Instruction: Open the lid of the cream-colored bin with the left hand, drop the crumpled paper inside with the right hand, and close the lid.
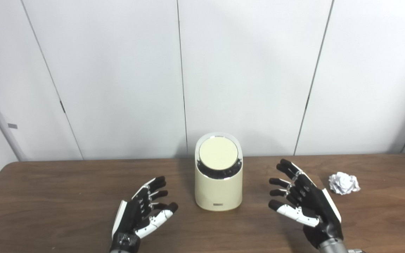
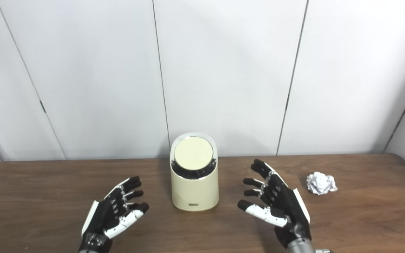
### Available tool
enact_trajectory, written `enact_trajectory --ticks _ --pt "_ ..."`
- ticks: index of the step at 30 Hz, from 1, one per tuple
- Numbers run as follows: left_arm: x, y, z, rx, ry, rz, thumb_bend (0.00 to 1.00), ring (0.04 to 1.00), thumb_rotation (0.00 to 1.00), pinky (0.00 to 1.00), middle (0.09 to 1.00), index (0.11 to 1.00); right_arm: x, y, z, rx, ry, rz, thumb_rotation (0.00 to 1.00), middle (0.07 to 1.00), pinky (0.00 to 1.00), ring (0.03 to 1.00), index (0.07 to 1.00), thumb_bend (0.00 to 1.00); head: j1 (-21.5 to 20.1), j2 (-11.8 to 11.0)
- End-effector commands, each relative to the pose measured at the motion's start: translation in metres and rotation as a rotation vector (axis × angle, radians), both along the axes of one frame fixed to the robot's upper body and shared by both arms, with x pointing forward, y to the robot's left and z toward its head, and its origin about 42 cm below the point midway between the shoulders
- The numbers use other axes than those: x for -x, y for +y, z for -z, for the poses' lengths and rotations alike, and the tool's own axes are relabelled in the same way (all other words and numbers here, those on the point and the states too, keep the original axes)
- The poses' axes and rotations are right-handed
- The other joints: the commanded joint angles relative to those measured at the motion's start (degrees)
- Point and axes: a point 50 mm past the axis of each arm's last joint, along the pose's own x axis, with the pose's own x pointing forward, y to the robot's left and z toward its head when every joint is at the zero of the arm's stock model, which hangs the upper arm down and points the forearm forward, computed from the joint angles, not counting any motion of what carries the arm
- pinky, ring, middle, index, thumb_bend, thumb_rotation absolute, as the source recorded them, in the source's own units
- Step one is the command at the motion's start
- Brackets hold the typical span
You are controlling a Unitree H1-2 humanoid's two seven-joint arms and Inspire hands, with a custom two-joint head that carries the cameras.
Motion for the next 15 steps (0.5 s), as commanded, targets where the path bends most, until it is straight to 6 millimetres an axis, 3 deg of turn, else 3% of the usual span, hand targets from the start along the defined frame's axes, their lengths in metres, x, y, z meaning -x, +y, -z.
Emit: enact_trajectory --ticks 1,5,15 --pt "-0.0095 -0.0028 -0.0239 0.007 -0.097 0.009 0.72 0.787 0.27 0.65 0.848 0.866 -0.0068 0.0013 -0.0195 0.007 -0.086 -0.008 0.15 0.854 0.58 0.714 0.833 0.84 0.1 0.0" --pt "-0.0095 -0.0024 -0.0239 0.006 -0.099 0.011 0.71 0.790 0.26 0.65 0.851 0.868 -0.0069 0.0014 -0.0199 0.002 -0.088 -0.012 0.12 0.860 0.58 0.716 0.836 0.82 0.0 -0.1" --pt "-0.0103 -0.0021 -0.0242 0.002 -0.102 0.008 0.73 0.785 0.28 0.63 0.846 0.865 -0.0072 0.0017 -0.0204 0.004 -0.088 -0.009 0.15 0.858 0.60 0.720 0.835 0.84 -0.1 -0.2"
